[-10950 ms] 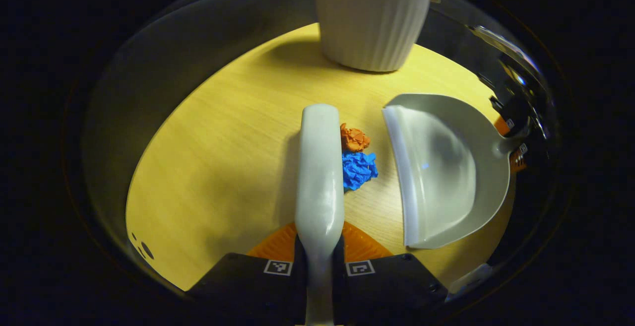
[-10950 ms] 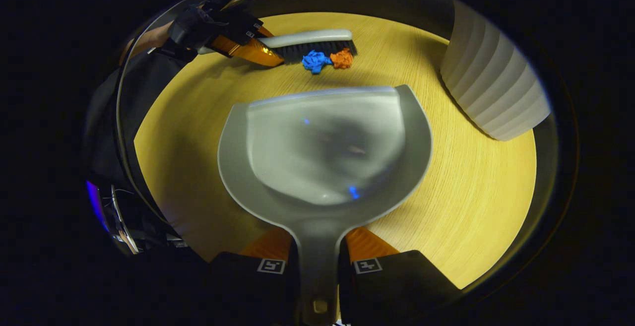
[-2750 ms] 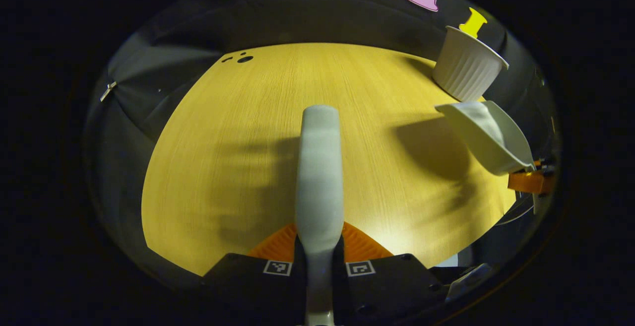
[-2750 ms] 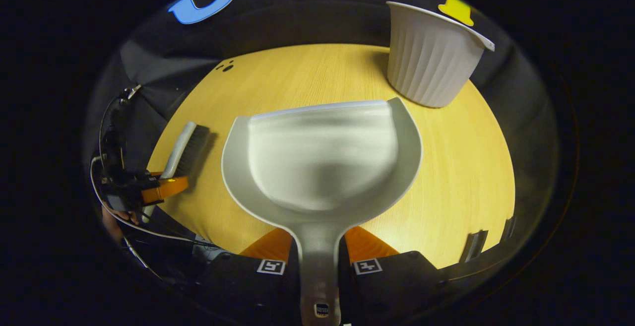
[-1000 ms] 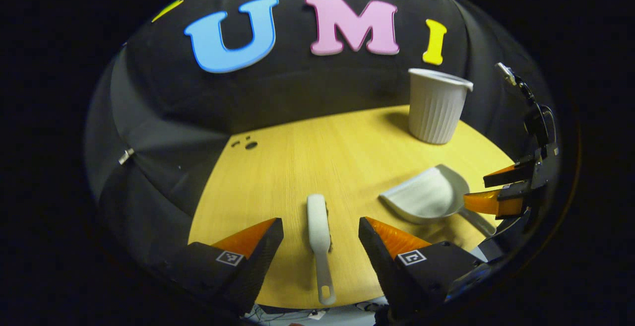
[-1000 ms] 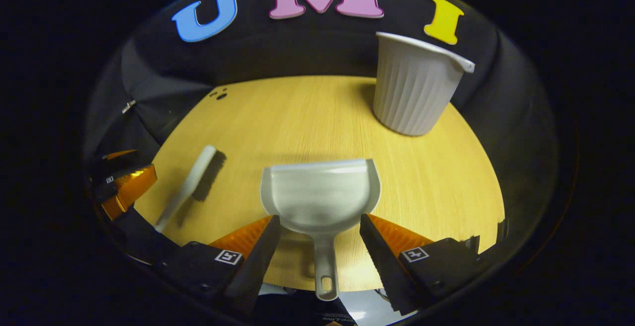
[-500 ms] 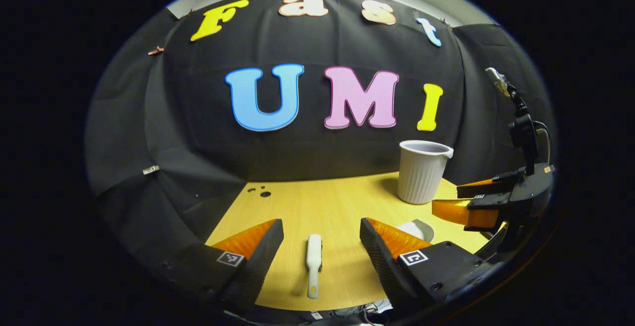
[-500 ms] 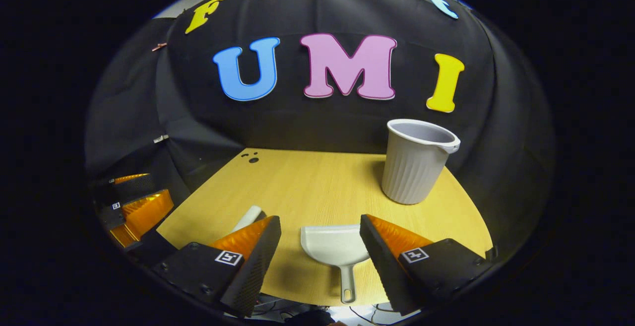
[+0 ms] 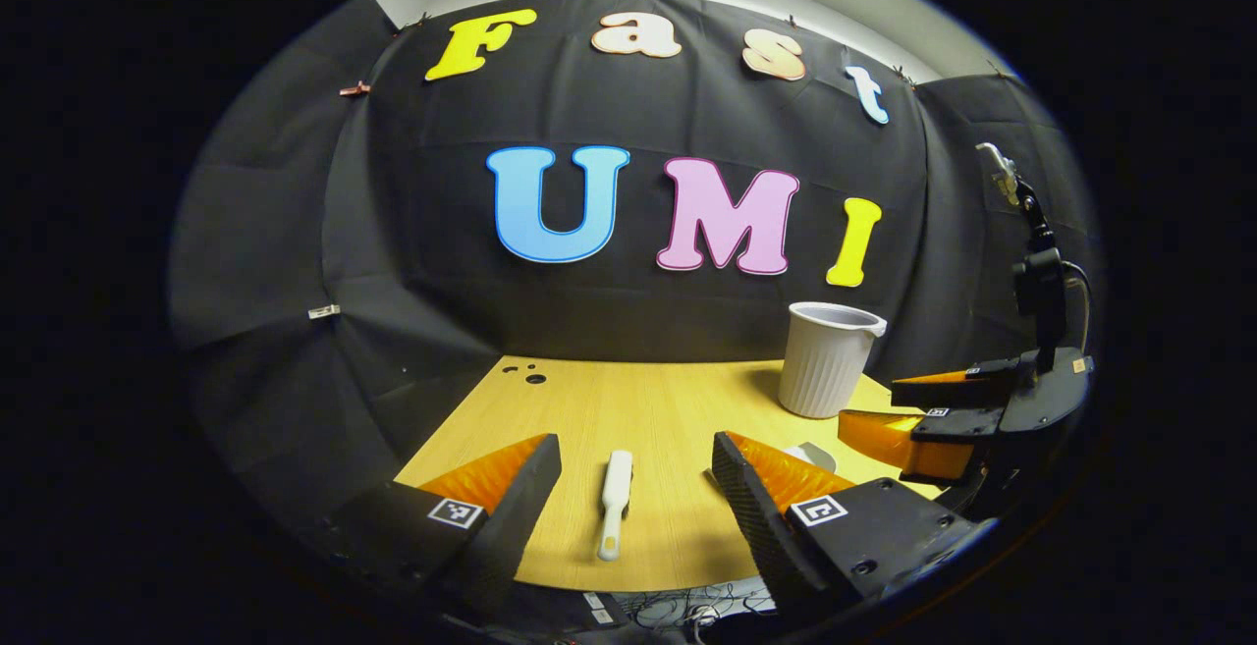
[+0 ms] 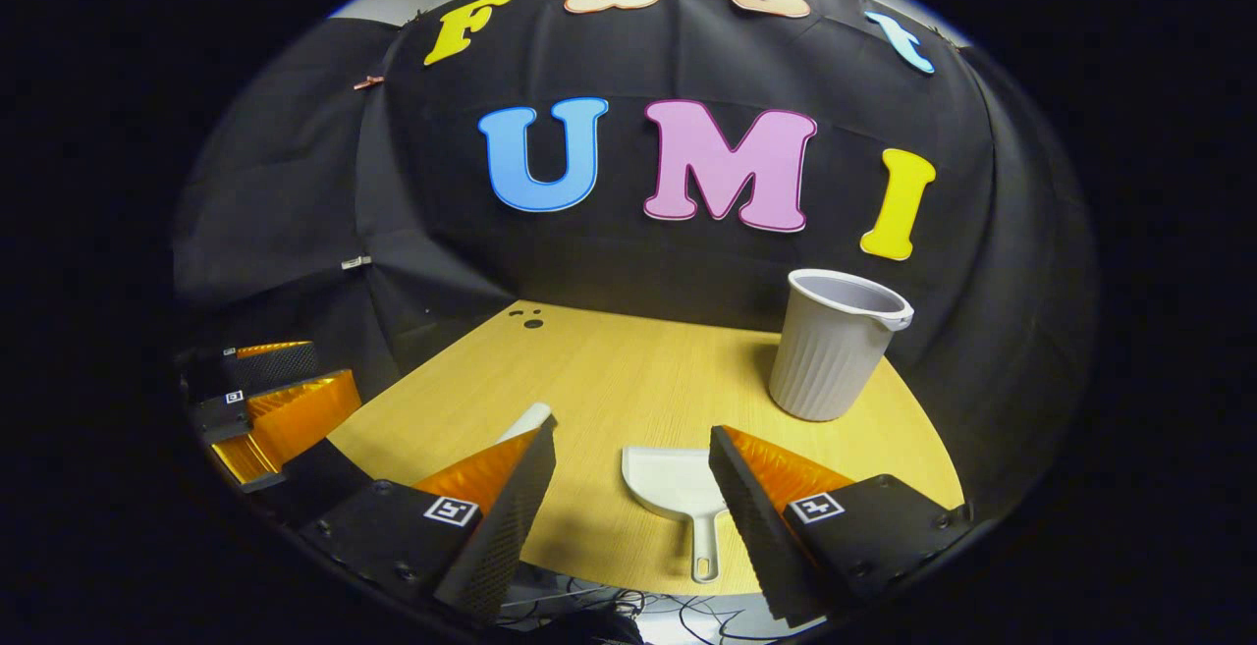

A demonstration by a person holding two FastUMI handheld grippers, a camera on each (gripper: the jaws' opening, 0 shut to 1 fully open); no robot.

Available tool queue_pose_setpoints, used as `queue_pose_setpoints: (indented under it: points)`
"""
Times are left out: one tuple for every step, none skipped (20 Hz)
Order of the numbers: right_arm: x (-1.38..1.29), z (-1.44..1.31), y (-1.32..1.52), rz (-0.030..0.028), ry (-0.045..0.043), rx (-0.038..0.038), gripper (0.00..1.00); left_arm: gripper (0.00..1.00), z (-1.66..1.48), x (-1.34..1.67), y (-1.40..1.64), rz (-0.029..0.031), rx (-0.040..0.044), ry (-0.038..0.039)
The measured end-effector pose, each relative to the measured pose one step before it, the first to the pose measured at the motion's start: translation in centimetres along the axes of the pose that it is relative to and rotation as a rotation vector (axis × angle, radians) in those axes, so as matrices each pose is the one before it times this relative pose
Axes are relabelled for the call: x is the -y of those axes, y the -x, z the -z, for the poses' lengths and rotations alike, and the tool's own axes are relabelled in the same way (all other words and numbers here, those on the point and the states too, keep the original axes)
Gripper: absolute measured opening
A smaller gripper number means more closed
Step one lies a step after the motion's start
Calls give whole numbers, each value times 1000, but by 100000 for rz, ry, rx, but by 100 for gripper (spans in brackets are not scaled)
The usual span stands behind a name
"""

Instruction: Pick up the small broom and dustpan from the desktop, sweep the trash into the dustpan with the broom, and then empty the trash into the garbage bin.

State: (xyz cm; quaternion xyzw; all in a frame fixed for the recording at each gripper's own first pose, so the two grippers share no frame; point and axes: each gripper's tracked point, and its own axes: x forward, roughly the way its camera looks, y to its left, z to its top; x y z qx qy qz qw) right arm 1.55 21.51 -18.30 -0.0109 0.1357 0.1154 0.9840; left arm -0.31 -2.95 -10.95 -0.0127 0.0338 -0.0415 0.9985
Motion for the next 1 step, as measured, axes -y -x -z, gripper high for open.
queue_pose_setpoints:
  points:
    - [-271, 75, 4, -484, 42, -497, 98, 98, 177, -115, 258, -165, -576, 773]
